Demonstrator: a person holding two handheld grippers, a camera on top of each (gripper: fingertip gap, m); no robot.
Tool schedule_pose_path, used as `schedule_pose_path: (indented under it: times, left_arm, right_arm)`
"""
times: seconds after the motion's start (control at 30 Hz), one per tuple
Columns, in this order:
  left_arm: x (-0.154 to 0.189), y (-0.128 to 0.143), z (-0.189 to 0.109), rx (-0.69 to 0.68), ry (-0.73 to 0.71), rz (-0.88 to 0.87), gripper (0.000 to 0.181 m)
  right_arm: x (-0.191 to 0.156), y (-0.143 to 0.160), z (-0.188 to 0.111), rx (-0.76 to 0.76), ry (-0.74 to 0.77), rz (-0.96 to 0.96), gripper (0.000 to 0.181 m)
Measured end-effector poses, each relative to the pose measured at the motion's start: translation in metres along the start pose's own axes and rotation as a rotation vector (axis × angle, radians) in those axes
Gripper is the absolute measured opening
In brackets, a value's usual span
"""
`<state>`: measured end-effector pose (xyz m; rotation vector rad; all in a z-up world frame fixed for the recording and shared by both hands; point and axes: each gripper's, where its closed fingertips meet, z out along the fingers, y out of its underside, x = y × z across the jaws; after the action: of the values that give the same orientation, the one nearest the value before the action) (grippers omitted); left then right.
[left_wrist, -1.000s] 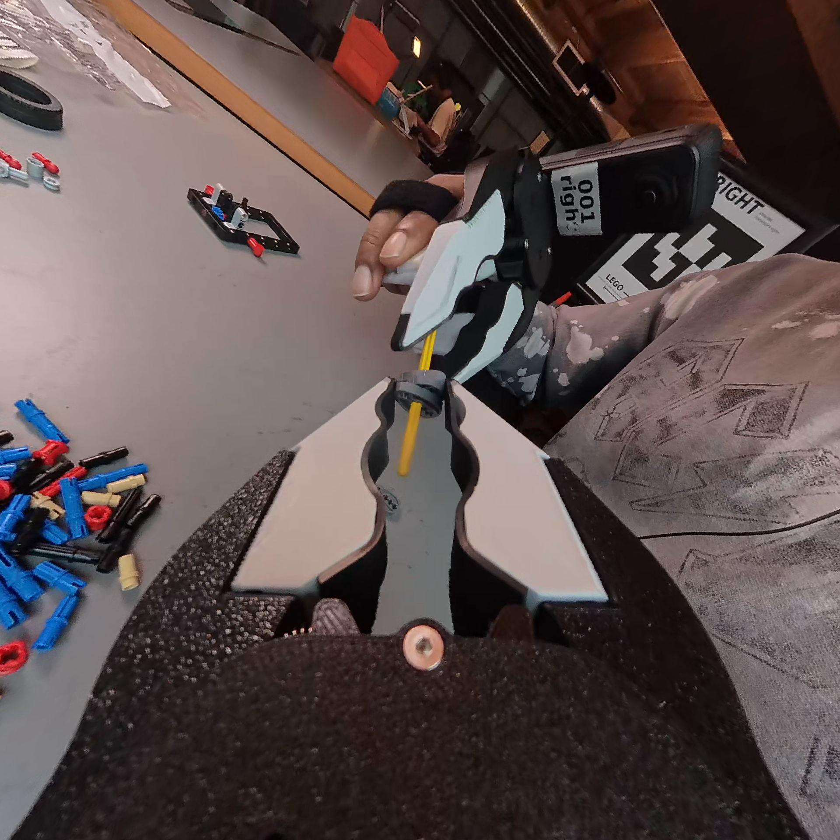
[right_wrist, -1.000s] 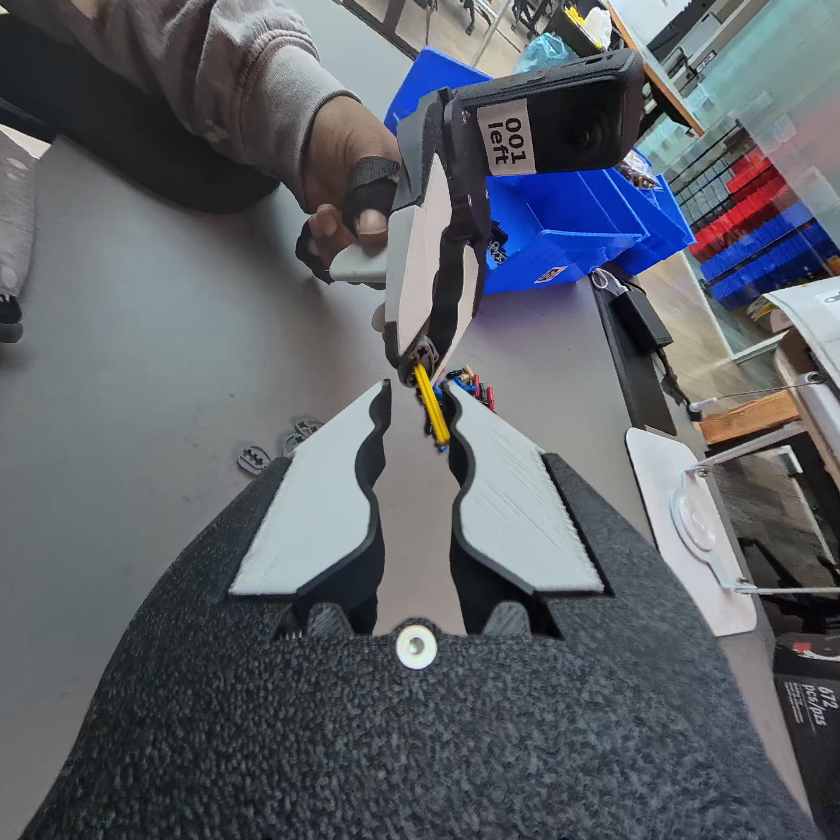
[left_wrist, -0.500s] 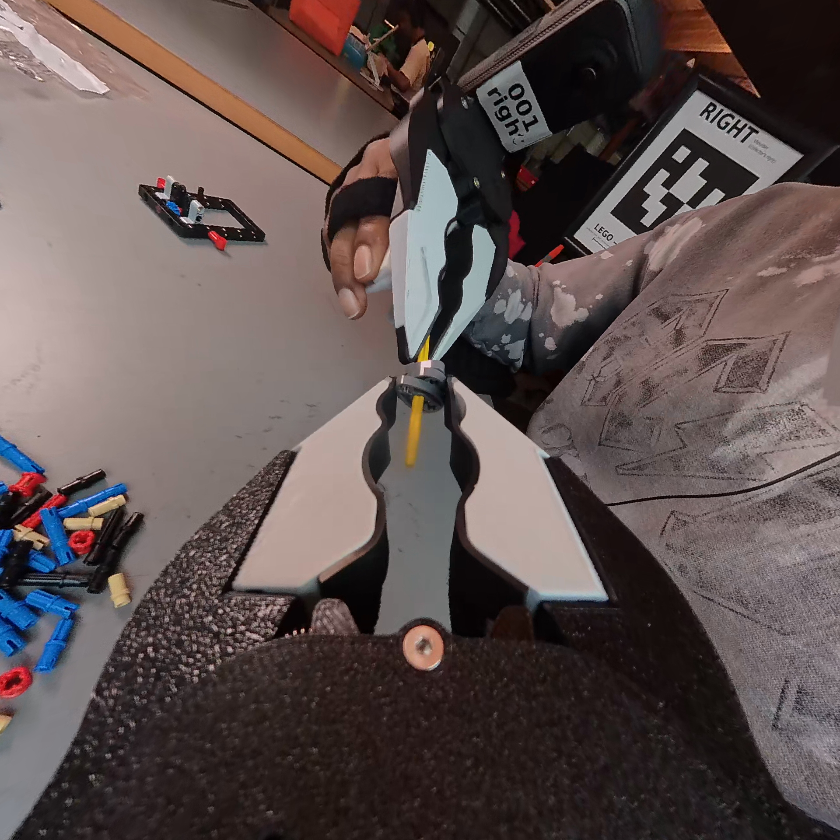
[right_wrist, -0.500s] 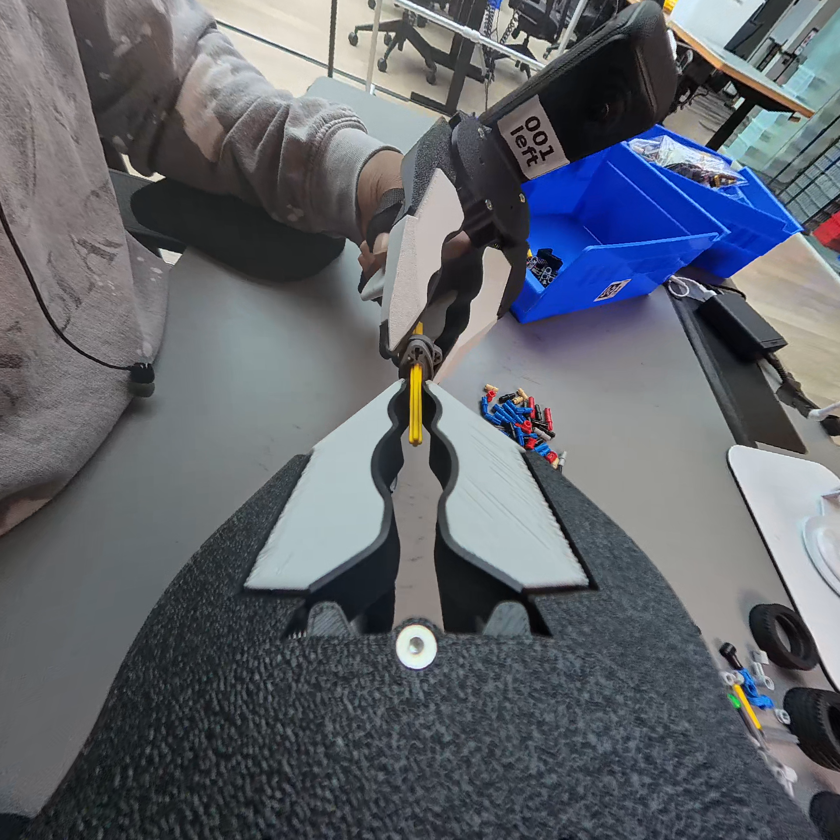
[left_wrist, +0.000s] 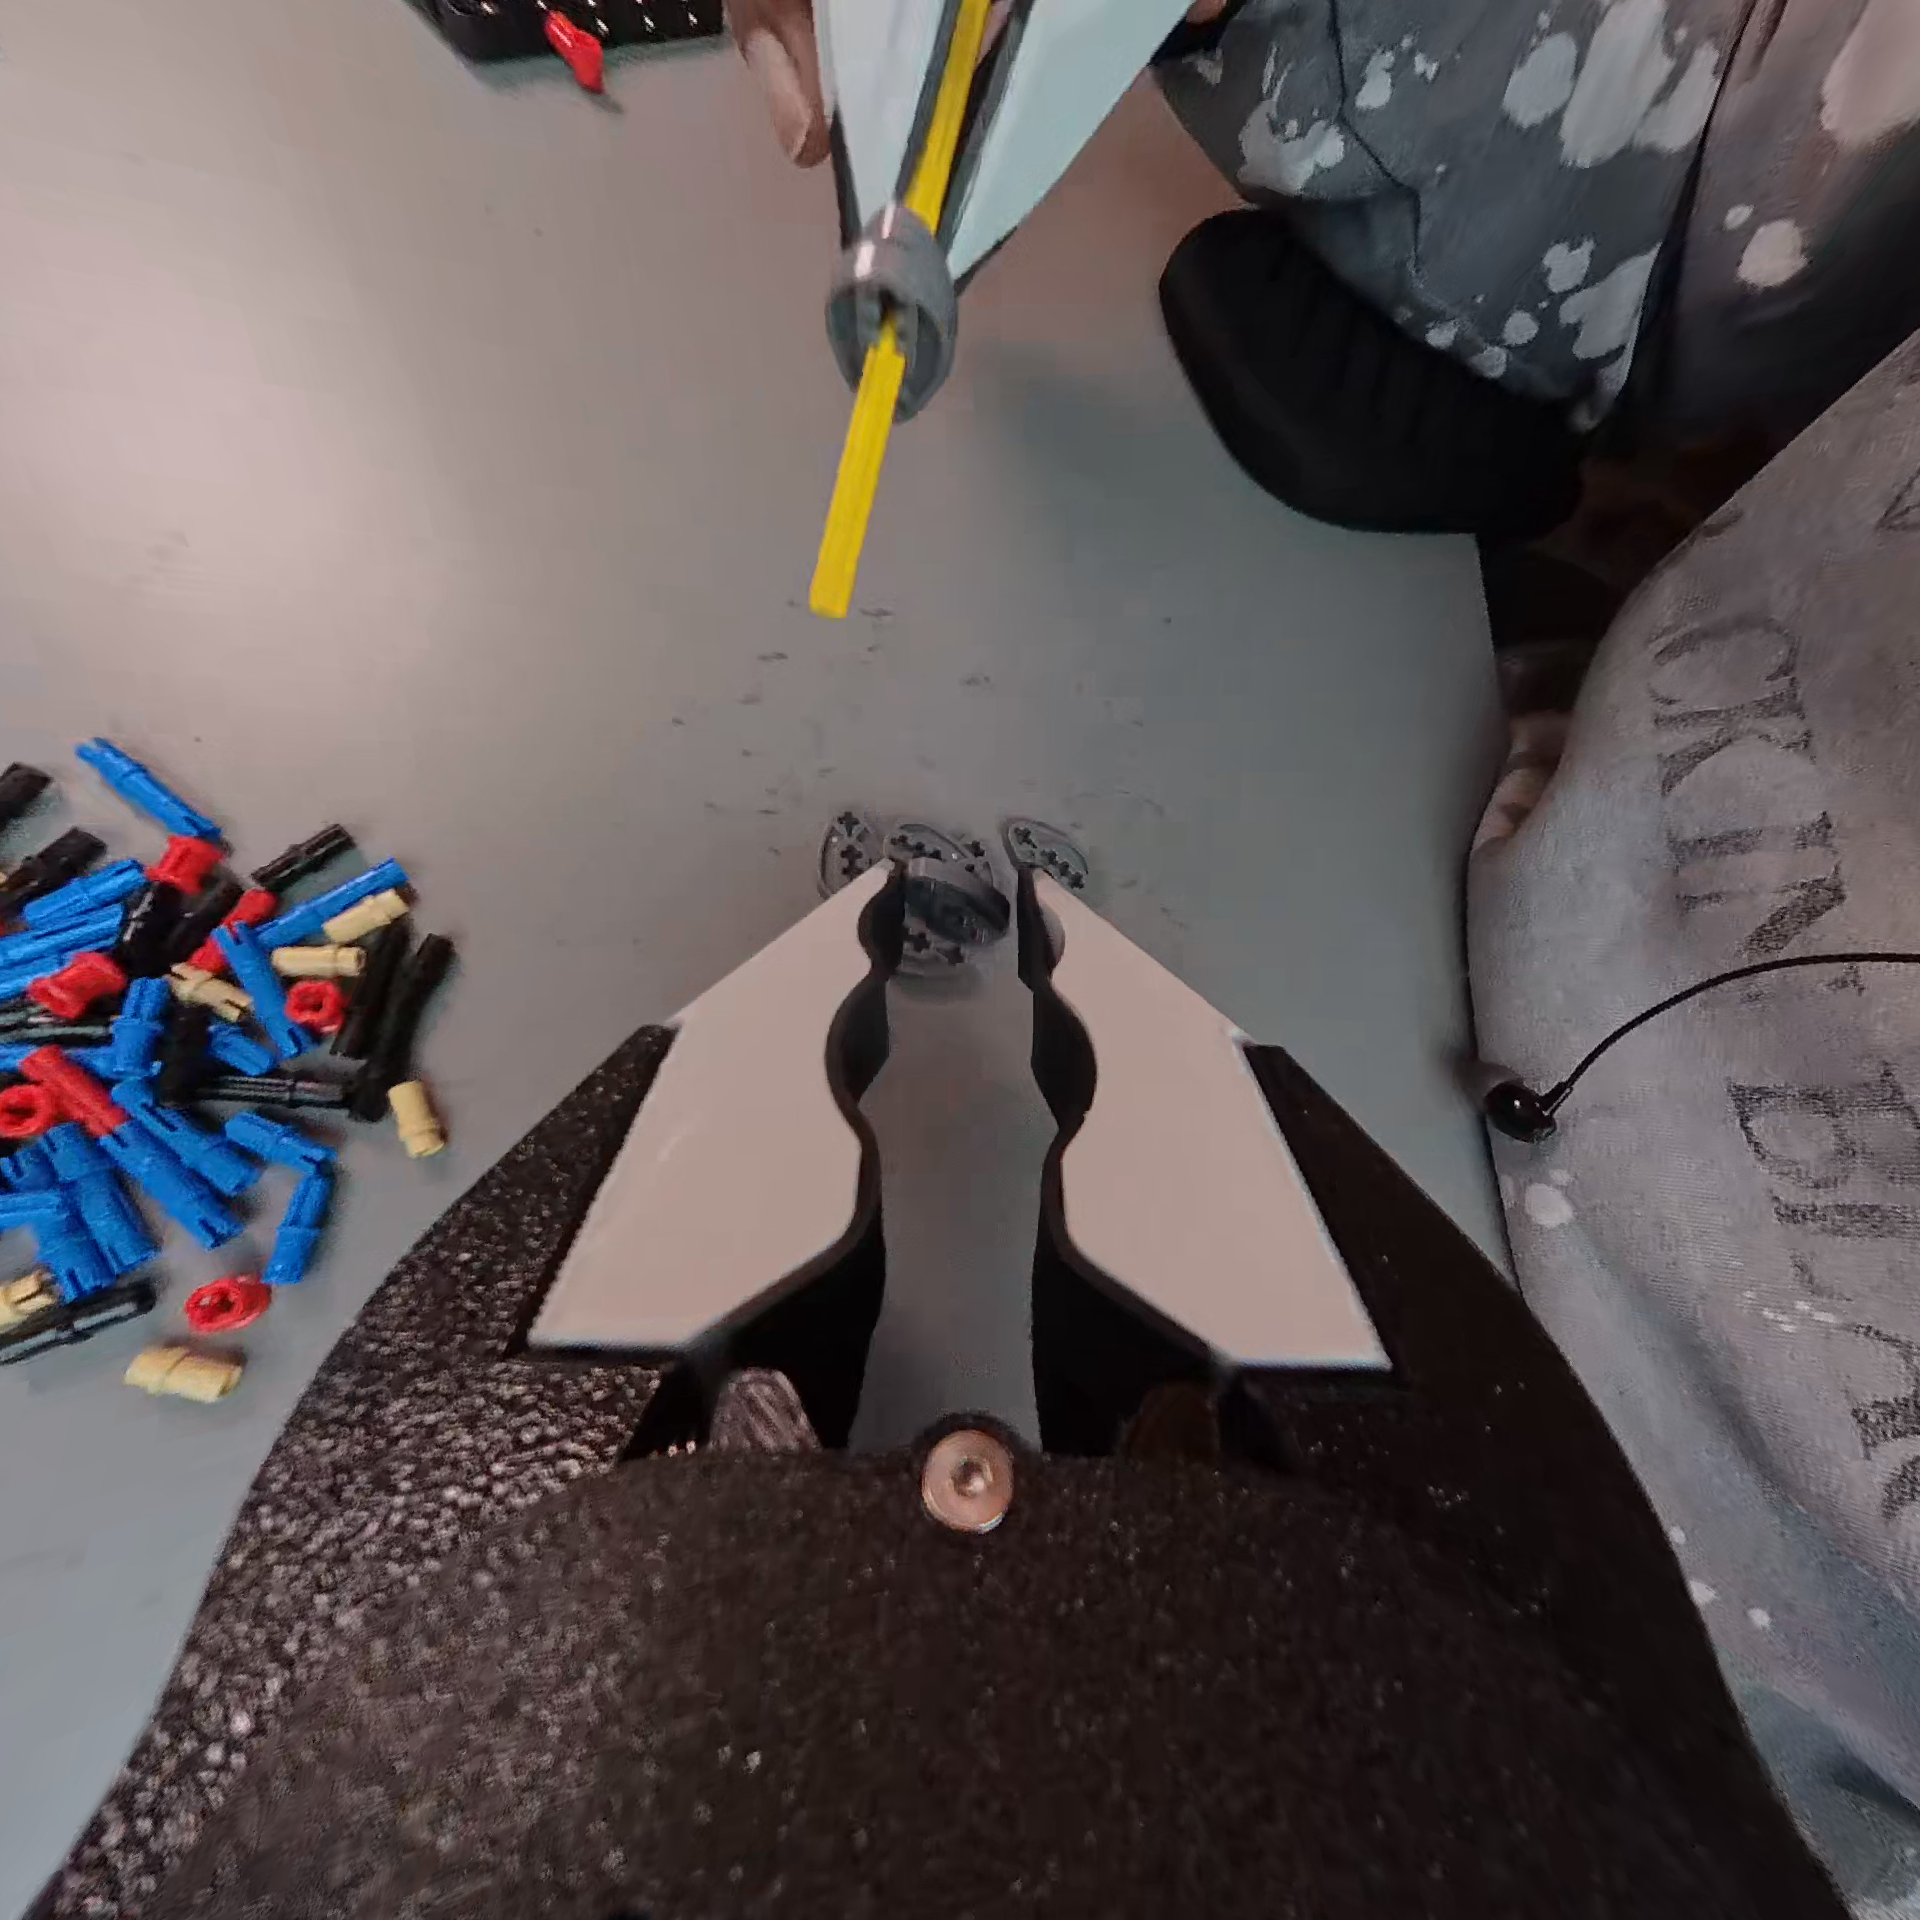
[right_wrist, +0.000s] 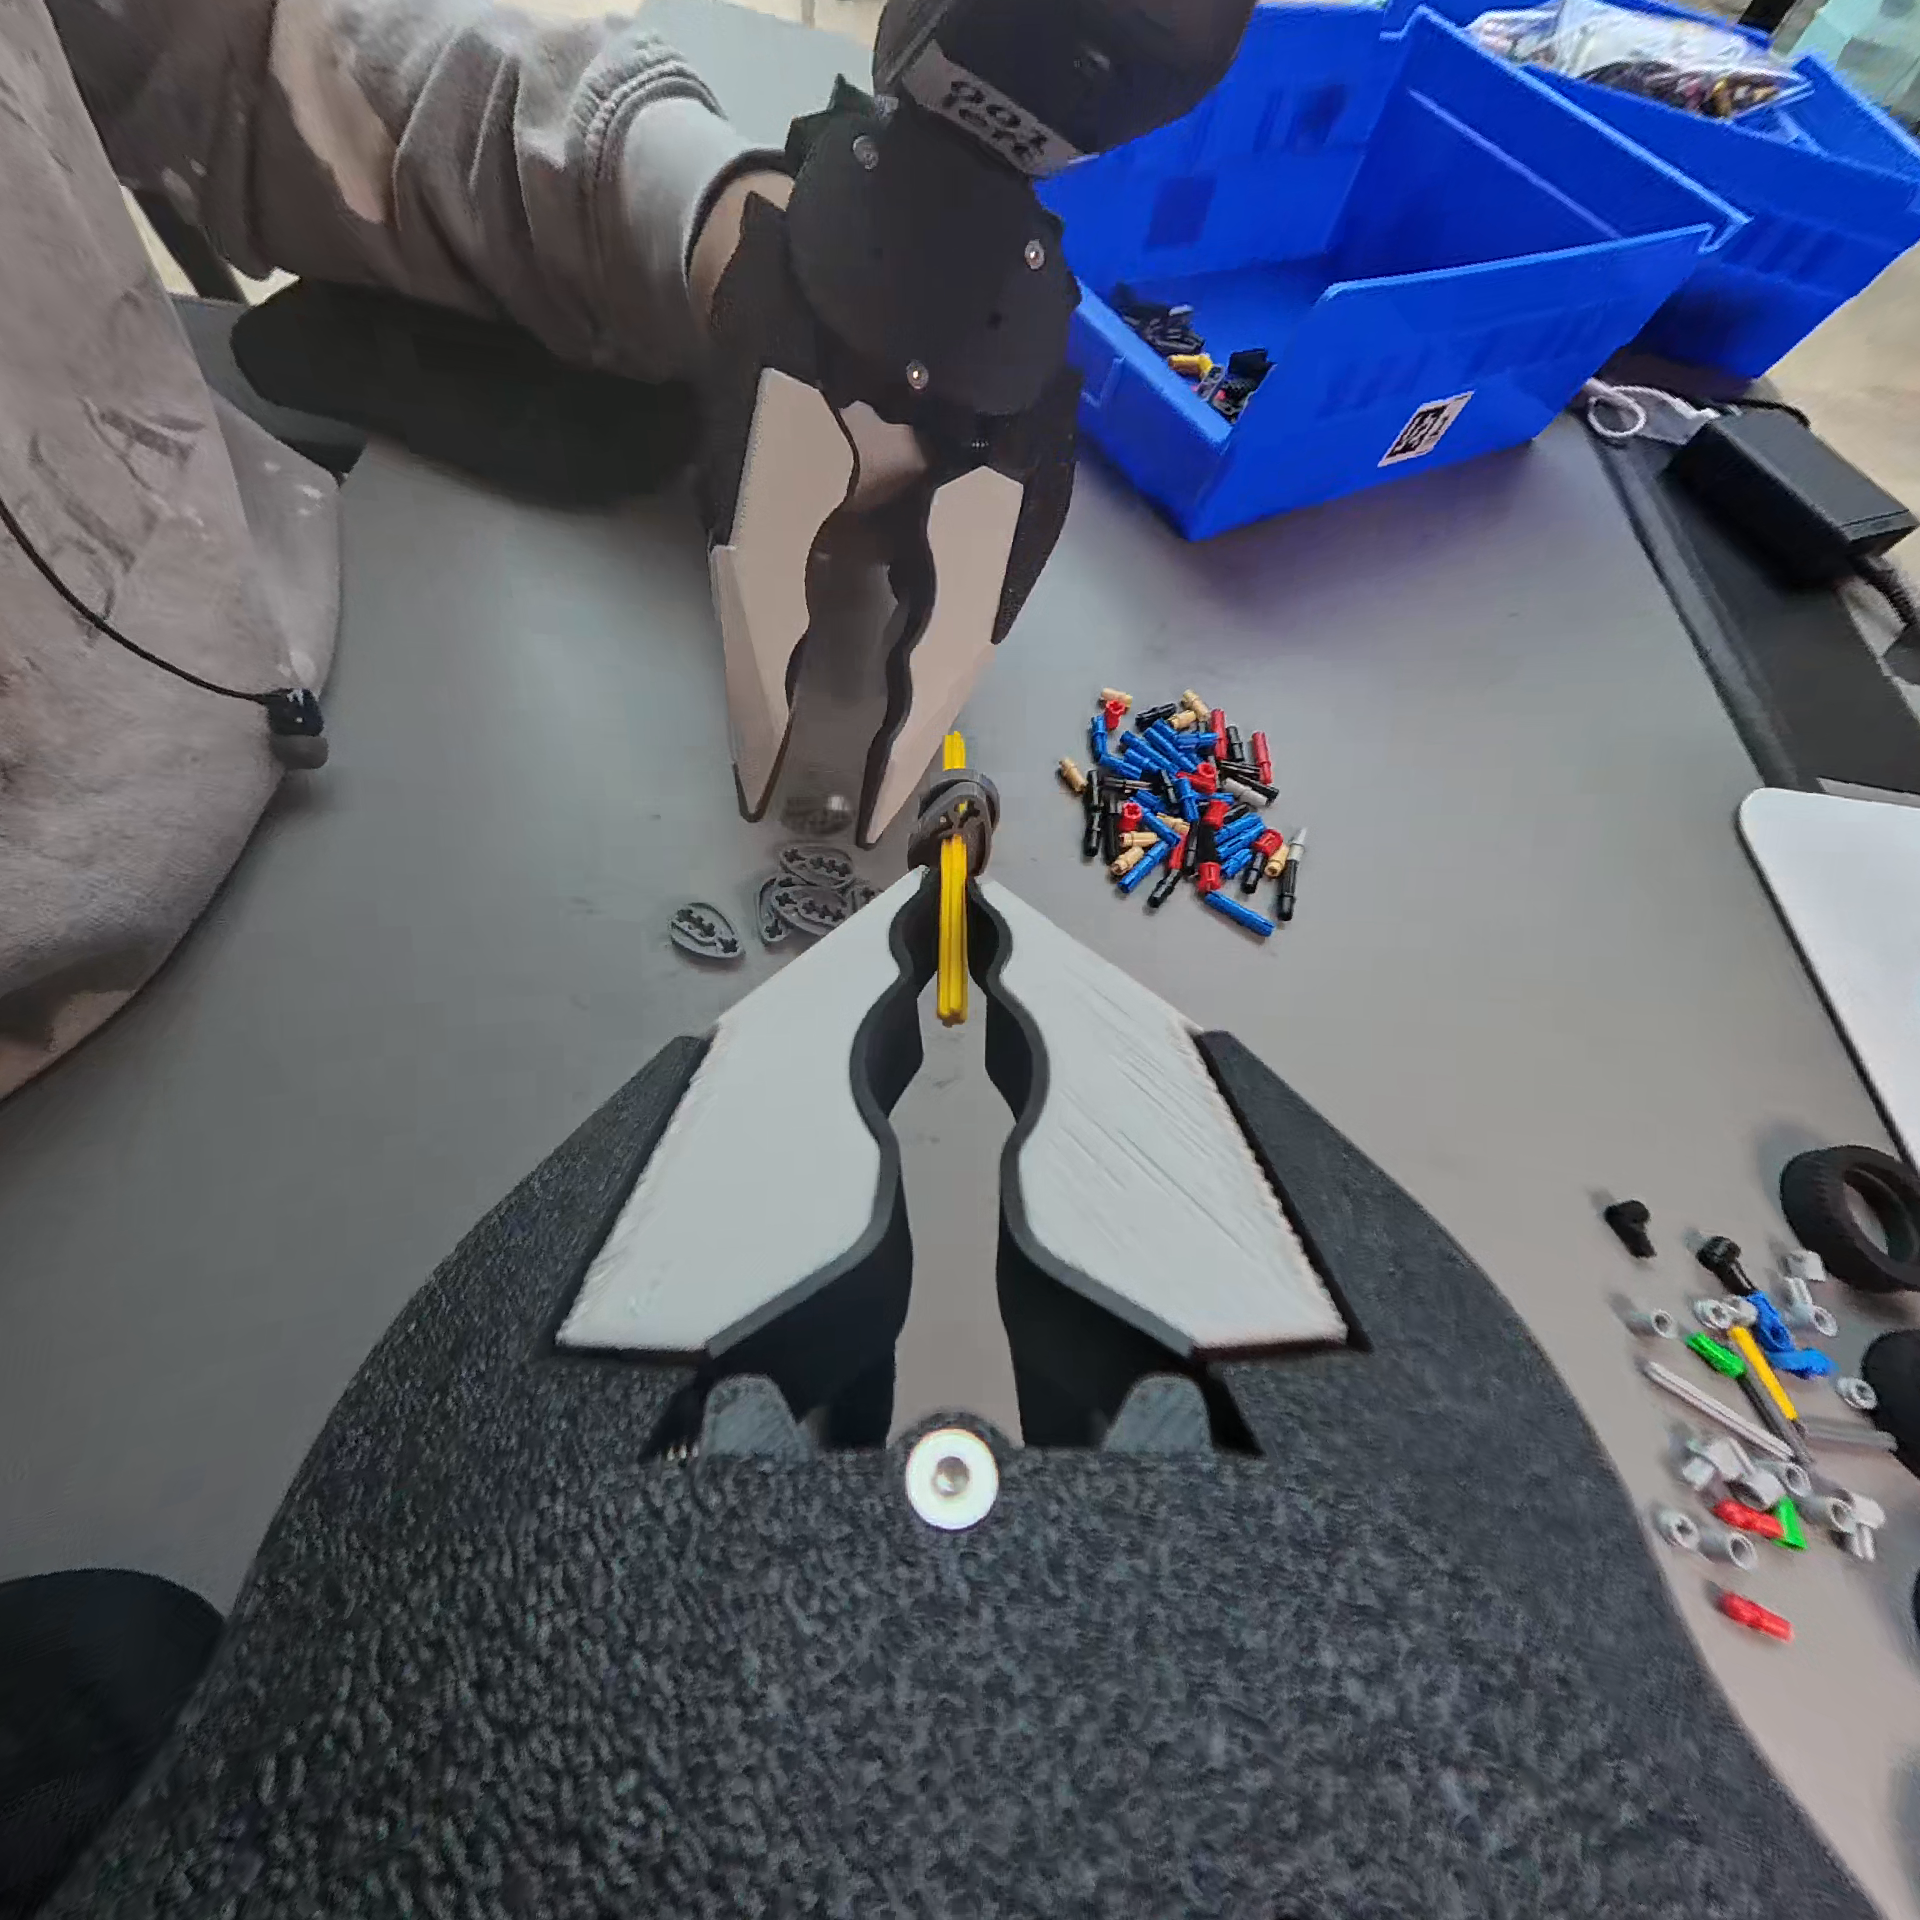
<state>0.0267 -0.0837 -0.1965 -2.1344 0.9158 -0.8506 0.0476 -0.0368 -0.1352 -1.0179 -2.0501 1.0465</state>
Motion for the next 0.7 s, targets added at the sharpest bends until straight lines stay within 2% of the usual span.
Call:
schedule_pose_path:
  times: [0.07,0.2,0.27,0.4,0.7]
  left_arm:
    - [0.001,-0.009,-0.002,0.050,0.029,-0.035,0.035]
    - [0.003,-0.042,-0.021,0.270,0.110,-0.146,0.054]
    - [0.011,-0.051,-0.023,0.307,0.115,-0.092,0.049]
    - [0.021,-0.054,-0.020,0.283,0.060,0.040,0.019]
    - [0.021,-0.068,-0.035,0.320,-0.003,0.097,0.016]
  right_arm:
    - [-0.006,-0.001,0.006,-0.006,-0.017,-0.017,0.004]
    - [-0.018,-0.012,0.020,0.010,-0.046,-0.054,0.004]
    - [-0.024,-0.020,0.025,0.040,-0.060,-0.057,0.004]
    - [-0.027,-0.033,0.028,0.087,-0.064,-0.043,0.004]
    - [-0.019,-0.047,0.017,0.170,-0.085,0.021,0.003]
